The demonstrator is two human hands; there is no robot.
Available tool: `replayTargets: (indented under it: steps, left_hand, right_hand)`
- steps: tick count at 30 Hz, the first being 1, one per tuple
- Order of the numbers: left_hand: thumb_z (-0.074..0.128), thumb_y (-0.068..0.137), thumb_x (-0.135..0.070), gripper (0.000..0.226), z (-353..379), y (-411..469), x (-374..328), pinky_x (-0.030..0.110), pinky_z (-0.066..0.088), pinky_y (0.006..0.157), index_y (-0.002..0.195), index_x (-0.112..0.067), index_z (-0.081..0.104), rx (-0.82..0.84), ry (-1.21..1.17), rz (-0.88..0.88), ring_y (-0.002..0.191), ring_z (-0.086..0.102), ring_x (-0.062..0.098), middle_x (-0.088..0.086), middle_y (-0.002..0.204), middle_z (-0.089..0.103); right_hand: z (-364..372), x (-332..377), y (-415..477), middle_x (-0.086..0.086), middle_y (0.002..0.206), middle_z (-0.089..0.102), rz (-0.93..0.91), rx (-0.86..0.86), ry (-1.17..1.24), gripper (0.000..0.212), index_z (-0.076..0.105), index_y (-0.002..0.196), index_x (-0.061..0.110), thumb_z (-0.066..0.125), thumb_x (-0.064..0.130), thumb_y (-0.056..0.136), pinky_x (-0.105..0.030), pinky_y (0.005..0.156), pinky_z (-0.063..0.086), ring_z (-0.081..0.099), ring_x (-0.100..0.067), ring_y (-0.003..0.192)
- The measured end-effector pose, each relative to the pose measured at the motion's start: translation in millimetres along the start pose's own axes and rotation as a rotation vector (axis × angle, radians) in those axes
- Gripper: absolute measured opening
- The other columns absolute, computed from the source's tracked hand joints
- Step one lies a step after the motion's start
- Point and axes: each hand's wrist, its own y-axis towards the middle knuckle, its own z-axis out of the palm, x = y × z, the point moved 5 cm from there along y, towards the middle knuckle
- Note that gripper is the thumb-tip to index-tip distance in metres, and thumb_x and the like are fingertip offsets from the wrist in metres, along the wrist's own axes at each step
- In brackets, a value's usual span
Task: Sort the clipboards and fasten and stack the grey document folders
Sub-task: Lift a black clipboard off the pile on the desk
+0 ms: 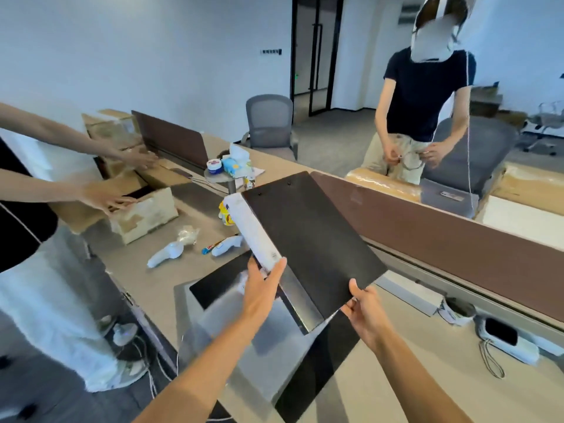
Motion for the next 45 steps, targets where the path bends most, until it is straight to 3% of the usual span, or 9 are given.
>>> replayTargets:
  steps: [6,13,16,21,26,29,32,40,45]
  left_hand:
    - [0.067,0.087,-0.019,0.046,46,-4,-12,0.040,0.048,0.094,0.129,-0.012,0.048,-0.045,-0.221,-0.161,0.104,0.060,0.025,0.009,0.122,0.063]
    - [0.064,0.089,-0.018,0.033,107,3,-8,0.031,0.049,0.075,0.120,-0.010,0.053,0.176,-0.079,-0.137,0.097,0.061,0.023,0.007,0.112,0.064]
    - [0.063,0.091,-0.018,0.032,130,10,0,0.031,0.045,0.083,0.121,-0.014,0.054,0.301,-0.050,-0.139,0.099,0.058,0.018,0.001,0.116,0.064]
    - [0.059,0.094,-0.016,0.035,177,19,6,0.025,0.038,0.086,0.129,-0.016,0.054,0.518,-0.031,-0.123,0.102,0.055,0.014,-0.001,0.120,0.062]
    - [0.046,0.101,-0.018,0.041,225,7,36,0.025,0.035,0.093,0.142,-0.016,0.040,0.785,0.183,-0.091,0.116,0.049,0.014,-0.005,0.133,0.052]
    - [0.035,0.104,-0.013,0.055,264,-15,61,0.031,0.022,0.113,0.153,-0.015,0.012,0.961,0.399,0.006,0.145,0.026,0.021,0.004,0.160,0.023]
    - [0.032,0.105,-0.017,0.060,297,-54,81,0.039,0.020,0.116,0.155,-0.017,-0.001,1.048,0.584,0.017,0.147,0.020,0.031,0.008,0.163,0.013]
    - [0.039,0.076,-0.039,0.055,359,-90,197,0.043,0.046,0.100,0.128,-0.024,0.037,1.099,0.869,-0.029,0.118,0.056,0.028,0.005,0.134,0.056]
    - [0.046,0.084,-0.025,0.047,368,-136,181,0.036,0.046,0.099,0.130,-0.023,0.047,1.071,0.857,-0.071,0.114,0.059,0.021,-0.007,0.126,0.060]
  right_hand:
    - [-42,36,-26,-0.009,0.099,0.069,-0.056,-0.120,-0.329,0.016,0.060,0.103,0.009,0.064,0.015,0.089,-0.030,0.068,0.055,0.066,-0.021,0.087]
    - [-127,36,-51,-0.014,0.125,0.056,0.219,-0.205,-0.470,0.053,0.049,0.113,0.004,0.080,0.026,0.075,-0.048,0.094,0.051,0.057,-0.031,0.114]
    - [-159,34,-62,-0.006,0.128,0.049,0.231,-0.353,-0.573,0.068,0.043,0.128,0.010,0.074,0.044,0.078,-0.046,0.096,0.042,0.046,-0.029,0.125]
    - [-181,45,-68,-0.007,0.111,0.066,0.119,-0.420,-0.451,0.040,0.067,0.109,0.010,0.062,0.044,0.087,-0.036,0.083,0.049,0.060,-0.023,0.099]
    - [-214,27,-82,-0.008,0.113,0.066,0.108,-0.635,-0.330,0.062,0.058,0.117,0.016,0.076,0.049,0.068,-0.036,0.078,0.051,0.064,-0.025,0.103]
    - [-233,9,-111,-0.008,0.097,0.065,0.108,-0.767,-0.242,0.042,0.049,0.117,0.011,0.069,0.028,0.084,-0.031,0.069,0.049,0.063,-0.020,0.085]
    - [-273,-13,-140,-0.007,0.083,0.057,0.161,-0.934,-0.213,0.030,0.043,0.116,0.013,0.060,0.012,0.091,-0.031,0.063,0.046,0.056,-0.020,0.073]
    - [-370,-38,-187,-0.019,0.093,0.069,0.260,-1.123,-0.350,0.005,0.058,0.088,0.007,0.061,0.009,0.085,-0.036,0.073,0.050,0.064,-0.028,0.080]
    - [-422,-41,-200,-0.016,0.090,0.065,0.444,-1.020,-0.805,0.026,0.063,0.082,0.007,0.058,0.033,0.086,-0.032,0.071,0.044,0.059,-0.031,0.082]
